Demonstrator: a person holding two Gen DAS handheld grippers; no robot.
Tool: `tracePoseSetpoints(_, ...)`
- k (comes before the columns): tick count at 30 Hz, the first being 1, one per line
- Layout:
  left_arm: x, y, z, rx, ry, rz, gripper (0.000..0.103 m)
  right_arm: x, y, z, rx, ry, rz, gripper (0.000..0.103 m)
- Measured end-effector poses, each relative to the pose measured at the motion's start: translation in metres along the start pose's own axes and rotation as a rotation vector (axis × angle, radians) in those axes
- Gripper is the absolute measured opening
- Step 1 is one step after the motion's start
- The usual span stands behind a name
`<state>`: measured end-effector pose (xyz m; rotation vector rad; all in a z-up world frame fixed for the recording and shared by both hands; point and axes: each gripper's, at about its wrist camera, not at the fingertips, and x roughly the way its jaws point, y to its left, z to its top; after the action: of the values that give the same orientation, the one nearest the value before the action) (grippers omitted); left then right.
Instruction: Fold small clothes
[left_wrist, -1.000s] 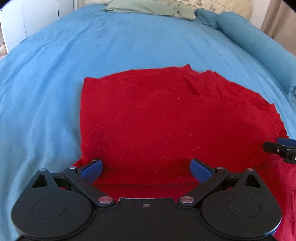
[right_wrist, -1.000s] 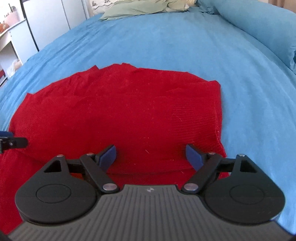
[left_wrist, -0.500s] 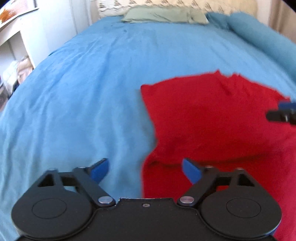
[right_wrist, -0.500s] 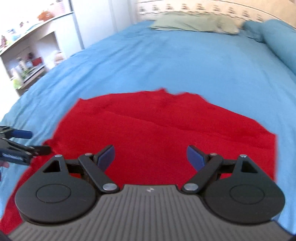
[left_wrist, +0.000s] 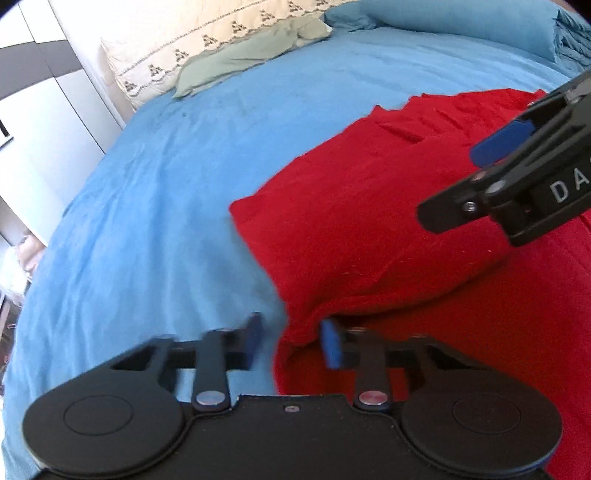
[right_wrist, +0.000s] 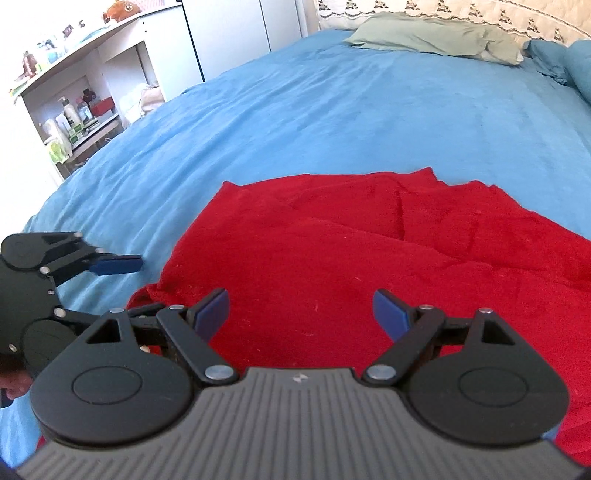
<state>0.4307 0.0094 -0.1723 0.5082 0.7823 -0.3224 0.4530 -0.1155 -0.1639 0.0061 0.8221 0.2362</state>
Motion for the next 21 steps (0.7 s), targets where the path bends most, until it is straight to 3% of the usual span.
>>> tracePoseSetpoints(3, -0.002, 0.002, -0.003, -0.054, 0.013, 0.032, 0.012, 0.001, 0.000, -0.002, 0.005, 0.003, -0.004, 0.101)
tracePoseSetpoints(12, -0.017, 0.022, -0.010, -0.293, 0.086, 0.034, 0.014, 0.005, -0.007, -0.012, 0.050, 0.026, -0.018, 0.101)
tracePoseSetpoints(14, -0.032, 0.026, -0.003, -0.325, 0.032, -0.002, 0.033, -0.001, -0.014, -0.013, 0.063, 0.021, -0.028, 0.101)
tracePoseSetpoints(16, -0.049, 0.027, 0.007, -0.324, -0.065, -0.029, 0.079, -0.010, -0.023, -0.014, 0.078, 0.001, -0.044, 0.101)
tracePoseSetpoints(18, -0.056, 0.025, 0.022, -0.318, -0.119, -0.065, 0.086, -0.021, -0.036, -0.016, 0.104, -0.017, -0.068, 0.101)
tracePoseSetpoints(21, -0.041, 0.020, 0.036, -0.326, -0.100, -0.160, 0.085, -0.032, -0.057, -0.022, 0.140, -0.033, -0.122, 0.101)
